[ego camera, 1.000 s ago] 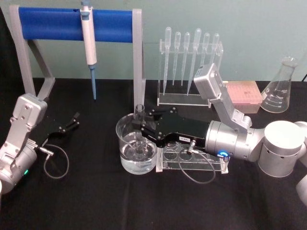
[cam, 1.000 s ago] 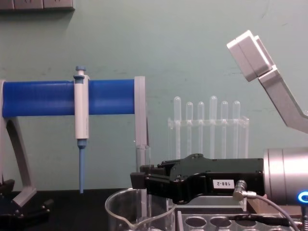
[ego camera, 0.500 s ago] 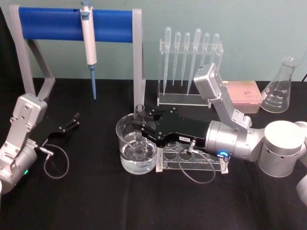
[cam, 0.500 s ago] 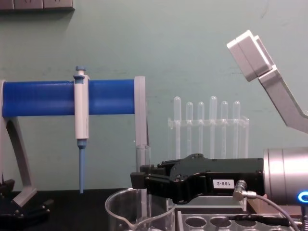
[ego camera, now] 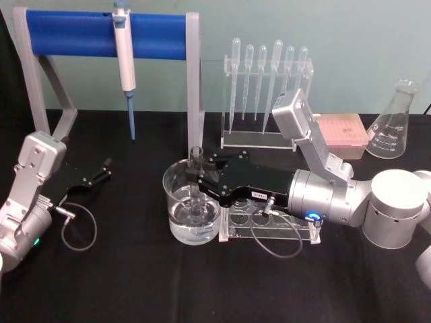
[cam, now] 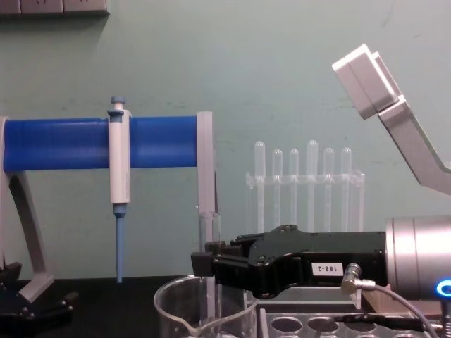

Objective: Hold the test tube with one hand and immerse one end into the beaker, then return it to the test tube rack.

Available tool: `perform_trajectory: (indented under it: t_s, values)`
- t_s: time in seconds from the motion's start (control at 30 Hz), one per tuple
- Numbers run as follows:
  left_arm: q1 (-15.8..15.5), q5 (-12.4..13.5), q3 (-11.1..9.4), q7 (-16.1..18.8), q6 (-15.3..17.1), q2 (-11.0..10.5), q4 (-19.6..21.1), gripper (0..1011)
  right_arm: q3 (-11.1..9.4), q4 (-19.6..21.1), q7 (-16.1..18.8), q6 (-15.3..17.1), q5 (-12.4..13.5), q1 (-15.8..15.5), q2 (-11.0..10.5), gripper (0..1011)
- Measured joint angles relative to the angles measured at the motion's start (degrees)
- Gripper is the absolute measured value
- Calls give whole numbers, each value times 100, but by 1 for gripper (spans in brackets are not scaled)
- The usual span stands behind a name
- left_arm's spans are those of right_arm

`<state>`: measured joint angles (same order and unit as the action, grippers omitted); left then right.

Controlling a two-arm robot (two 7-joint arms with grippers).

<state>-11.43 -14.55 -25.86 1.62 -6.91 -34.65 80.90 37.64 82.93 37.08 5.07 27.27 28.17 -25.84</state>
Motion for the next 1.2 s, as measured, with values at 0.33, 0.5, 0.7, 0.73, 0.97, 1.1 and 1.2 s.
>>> perform_trajectory:
  t_s: [0.33, 0.5, 0.7, 0.73, 0.97, 1.1, 1.2]
  values:
    - [0, 0, 0, 0, 0, 0, 0, 1000, 0, 0, 0, 0, 0, 0, 0, 241]
    - [0, 0, 0, 0, 0, 0, 0, 1000, 0, 0, 0, 0, 0, 0, 0, 242]
    - [0, 0, 0, 0, 0, 0, 0, 1000, 0, 0, 0, 0, 0, 0, 0, 241]
    - [0, 0, 0, 0, 0, 0, 0, 1000, 0, 0, 0, 0, 0, 0, 0, 241]
    - [0, 0, 0, 0, 0, 0, 0, 1000, 0, 0, 0, 0, 0, 0, 0, 242]
    - [0, 0, 0, 0, 0, 0, 0, 1000, 0, 0, 0, 0, -1, 0, 0, 242]
    - [0, 0, 0, 0, 0, 0, 0, 1000, 0, 0, 0, -1, 0, 0, 0, 242]
